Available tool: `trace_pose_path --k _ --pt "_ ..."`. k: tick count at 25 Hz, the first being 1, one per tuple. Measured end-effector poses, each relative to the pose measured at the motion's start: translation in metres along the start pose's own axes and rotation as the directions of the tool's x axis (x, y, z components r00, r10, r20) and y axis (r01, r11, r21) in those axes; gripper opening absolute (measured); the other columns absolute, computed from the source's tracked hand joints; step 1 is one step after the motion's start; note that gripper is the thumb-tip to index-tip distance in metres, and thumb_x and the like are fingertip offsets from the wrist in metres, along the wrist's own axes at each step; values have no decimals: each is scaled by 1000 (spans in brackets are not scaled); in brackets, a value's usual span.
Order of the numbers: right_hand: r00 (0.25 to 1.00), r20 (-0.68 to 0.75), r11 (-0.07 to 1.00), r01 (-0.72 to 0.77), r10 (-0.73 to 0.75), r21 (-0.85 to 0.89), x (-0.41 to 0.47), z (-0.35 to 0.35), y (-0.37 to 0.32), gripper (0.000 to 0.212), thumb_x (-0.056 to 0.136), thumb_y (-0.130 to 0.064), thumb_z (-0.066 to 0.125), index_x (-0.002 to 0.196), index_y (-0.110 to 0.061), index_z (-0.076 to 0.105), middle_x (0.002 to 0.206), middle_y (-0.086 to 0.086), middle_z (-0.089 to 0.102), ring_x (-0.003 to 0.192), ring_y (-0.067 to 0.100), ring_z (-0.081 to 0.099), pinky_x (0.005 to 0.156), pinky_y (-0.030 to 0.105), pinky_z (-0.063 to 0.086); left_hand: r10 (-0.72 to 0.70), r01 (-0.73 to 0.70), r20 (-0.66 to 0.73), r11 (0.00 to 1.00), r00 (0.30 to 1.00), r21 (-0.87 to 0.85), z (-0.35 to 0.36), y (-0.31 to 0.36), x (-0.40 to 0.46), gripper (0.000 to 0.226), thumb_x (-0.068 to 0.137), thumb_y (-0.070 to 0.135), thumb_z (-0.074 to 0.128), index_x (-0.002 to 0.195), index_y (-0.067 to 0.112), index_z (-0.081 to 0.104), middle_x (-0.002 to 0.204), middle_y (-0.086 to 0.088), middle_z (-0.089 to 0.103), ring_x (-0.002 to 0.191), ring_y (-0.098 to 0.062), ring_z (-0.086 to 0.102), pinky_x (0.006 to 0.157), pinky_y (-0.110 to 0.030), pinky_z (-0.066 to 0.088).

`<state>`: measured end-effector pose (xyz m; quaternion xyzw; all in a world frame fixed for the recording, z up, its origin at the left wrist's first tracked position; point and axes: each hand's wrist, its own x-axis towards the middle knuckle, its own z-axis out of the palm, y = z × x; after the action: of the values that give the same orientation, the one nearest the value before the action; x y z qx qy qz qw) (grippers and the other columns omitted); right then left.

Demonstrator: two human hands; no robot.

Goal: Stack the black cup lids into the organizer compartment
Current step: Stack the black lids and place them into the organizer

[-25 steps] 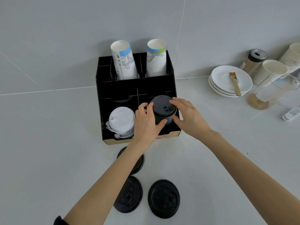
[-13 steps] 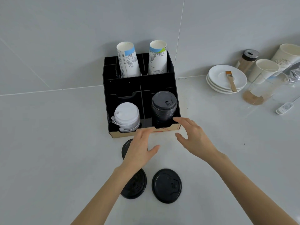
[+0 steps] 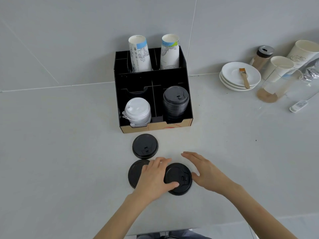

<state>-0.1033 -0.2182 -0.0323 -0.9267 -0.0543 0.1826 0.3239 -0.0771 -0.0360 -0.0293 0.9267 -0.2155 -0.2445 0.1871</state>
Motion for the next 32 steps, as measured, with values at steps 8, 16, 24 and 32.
trace_pose_path --k 8,16,24,32 --pt "999 48 999 19 -20 31 -15 21 0 59 83 -3 45 136 -21 26 148 -4 27 133 15 32 111 26 29 29 -29 2 996 1000 89 21 0 -14 73 79 48 55 137 24 19 145 3 24 128 -19 30 106 -33 22" --pt "1000 -25 995 10 -7 99 -20 27 -5 52 84 -13 54 132 -20 34 141 -6 38 123 16 45 104 28 38 56 -55 -26 997 998 54 22 -5 -15 68 82 40 54 138 24 19 149 7 20 131 -19 25 106 -33 23" --pt "998 -53 996 44 -40 80 -21 23 -12 55 82 -15 57 132 -22 33 142 -7 34 124 15 43 105 28 38 108 -102 -76 992 991 78 17 -9 -16 63 84 43 50 138 24 21 150 7 20 132 -17 24 107 -33 21" --pt "976 -208 990 92 -68 109 -14 5 -19 52 80 -19 63 128 -19 41 135 -9 42 121 9 44 100 14 31 180 -180 -143 984 973 15 -11 -13 -9 60 86 41 50 138 24 24 150 6 21 135 -14 19 112 -32 17"
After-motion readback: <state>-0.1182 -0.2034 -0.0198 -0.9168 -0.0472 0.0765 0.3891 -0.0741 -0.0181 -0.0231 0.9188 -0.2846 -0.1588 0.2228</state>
